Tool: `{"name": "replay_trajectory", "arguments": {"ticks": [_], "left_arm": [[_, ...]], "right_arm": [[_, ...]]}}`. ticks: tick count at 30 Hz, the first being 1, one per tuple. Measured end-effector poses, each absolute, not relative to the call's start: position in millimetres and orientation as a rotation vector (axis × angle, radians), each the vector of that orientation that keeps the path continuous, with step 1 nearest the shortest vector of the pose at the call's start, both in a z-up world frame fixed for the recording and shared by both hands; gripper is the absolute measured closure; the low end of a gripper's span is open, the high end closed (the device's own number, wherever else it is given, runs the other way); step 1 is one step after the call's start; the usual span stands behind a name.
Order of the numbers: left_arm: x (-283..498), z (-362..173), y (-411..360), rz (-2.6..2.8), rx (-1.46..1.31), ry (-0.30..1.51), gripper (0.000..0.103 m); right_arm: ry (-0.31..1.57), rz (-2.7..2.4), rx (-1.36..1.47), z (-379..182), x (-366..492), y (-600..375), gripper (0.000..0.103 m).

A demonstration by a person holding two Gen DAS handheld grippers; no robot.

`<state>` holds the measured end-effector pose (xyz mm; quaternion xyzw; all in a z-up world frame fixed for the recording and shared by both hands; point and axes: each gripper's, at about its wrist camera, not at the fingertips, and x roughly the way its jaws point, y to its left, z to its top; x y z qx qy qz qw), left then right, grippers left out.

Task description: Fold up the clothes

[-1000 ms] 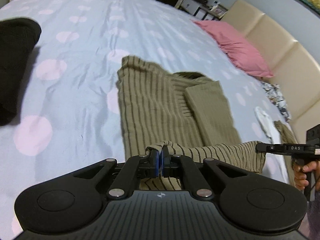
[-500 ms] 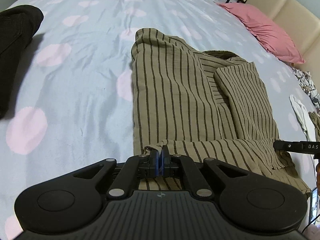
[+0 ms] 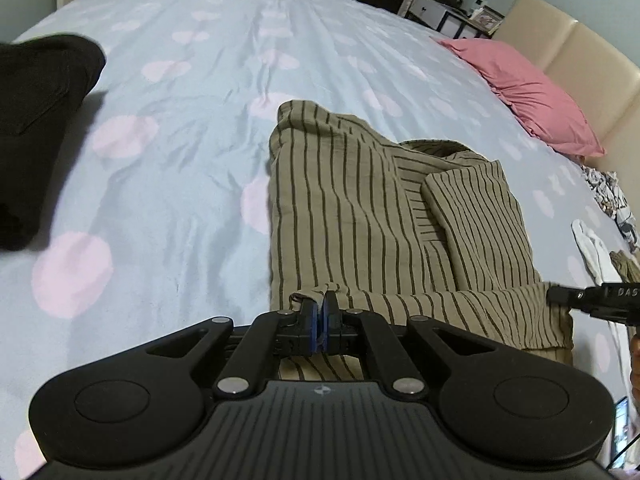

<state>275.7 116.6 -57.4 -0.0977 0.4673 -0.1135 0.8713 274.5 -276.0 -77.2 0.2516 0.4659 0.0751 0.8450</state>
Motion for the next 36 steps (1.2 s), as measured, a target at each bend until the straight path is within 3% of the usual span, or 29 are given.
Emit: {"name": "replay_trajectory", "arguments": {"ticks": [4, 8, 9, 11, 14, 28, 31, 36], "left_arm": [[278, -56, 112, -0.233, -0.188, 0.954, 0.102], [279, -64, 111, -0.218, -0.170, 1.008, 0.102], [277, -63, 112, -0.220, -0.176, 1.003, 0.101], [273, -55, 116, -0.226, -0.176, 0.991, 0.095], [260, -43, 124, -0.231, -0.173, 0.962, 0.076], [156, -25, 147, -0.385, 0.024, 0.899, 0.063], [133, -32, 140, -0.423, 0.117, 0.899, 0.057], [93, -49, 108, -0.442, 0.433, 0.821, 0.056]], "right_arm": [[0.956, 0.166, 0.530, -74, 272, -278, 0.092], [0.952, 0.163, 0.496, -67, 267, -279, 0.066], [0.951, 0.154, 0.494, -64, 265, -281, 0.065], [0.953, 0.148, 0.510, -61, 260, -286, 0.063], [0.959, 0.164, 0.506, -56, 249, -291, 0.060], [0.949, 0.334, 0.289, -50, 158, -299, 0.060], [0.919, 0.353, 0.178, -50, 136, -292, 0.060], [0.858, 0.392, 0.029, -51, 109, -277, 0.060]]}}
